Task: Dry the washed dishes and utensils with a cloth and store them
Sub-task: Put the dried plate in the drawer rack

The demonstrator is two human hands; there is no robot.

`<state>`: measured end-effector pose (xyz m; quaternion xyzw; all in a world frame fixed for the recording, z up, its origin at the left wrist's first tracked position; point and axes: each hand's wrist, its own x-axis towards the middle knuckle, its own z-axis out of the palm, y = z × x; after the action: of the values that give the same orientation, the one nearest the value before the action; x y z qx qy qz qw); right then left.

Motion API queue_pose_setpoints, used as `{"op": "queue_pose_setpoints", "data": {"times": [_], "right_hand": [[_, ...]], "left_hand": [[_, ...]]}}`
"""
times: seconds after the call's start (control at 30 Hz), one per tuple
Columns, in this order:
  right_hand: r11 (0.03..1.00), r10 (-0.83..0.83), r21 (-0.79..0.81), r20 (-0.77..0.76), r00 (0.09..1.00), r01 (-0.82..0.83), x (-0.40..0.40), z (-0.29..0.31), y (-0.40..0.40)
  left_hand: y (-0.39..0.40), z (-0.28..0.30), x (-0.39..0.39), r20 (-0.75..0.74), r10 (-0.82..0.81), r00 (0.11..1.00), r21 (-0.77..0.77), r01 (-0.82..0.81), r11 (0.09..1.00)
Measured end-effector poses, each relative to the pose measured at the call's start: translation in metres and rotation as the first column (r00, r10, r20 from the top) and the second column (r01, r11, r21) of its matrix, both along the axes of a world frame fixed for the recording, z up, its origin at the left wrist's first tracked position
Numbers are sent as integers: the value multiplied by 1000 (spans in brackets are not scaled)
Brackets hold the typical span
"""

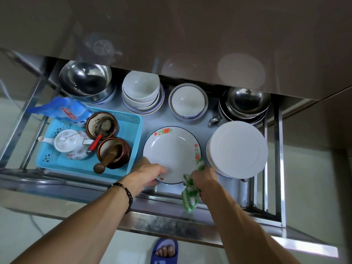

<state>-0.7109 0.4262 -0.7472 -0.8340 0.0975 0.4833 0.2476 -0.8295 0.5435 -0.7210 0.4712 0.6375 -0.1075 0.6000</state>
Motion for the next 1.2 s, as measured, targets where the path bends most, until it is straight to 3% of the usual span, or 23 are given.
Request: {"op": "queue_pose_setpoints", "data": {"times": [0.23,0.37,0.47,0.53,0.6,0.67,0.77,0.97,1.1,1.2], "right_hand": [[967,253,18,39,967,-254,-2,31,-14],[924,345,148,81,935,-354,-2,61,-12],[882,393,222,140,909,-416,-1,94,-10],[846,426,267,182,886,-462,1,119,-11],[795,472,307,228,851,-523,6,152,-13],[748,515,310,285,808,-587,13,186,-16],[750,477,296,377,794,-591,36,244,-31],[693,510,217,526,680,-688,91,358,-80],[691,451,246,587,672,-679,132,436,-124],[678,441,281,584,681,-679,161,486,-147]], "left_hand": [[2,4,-3,-33,-48,998,-21,47,999],[-3,26,0,-103,-271,957,121,283,952],[-9,59,0,-184,-493,850,378,524,763],[-15,82,0,-236,-625,744,572,626,529],[-20,108,4,-256,-715,650,708,630,319],[-25,138,15,-250,-775,581,806,568,166],[-36,197,39,-256,-767,588,890,454,51],[-73,318,88,-195,-723,663,894,423,147],[-107,396,127,40,-704,709,874,317,368],[-126,449,160,113,-706,699,870,273,410]]}}
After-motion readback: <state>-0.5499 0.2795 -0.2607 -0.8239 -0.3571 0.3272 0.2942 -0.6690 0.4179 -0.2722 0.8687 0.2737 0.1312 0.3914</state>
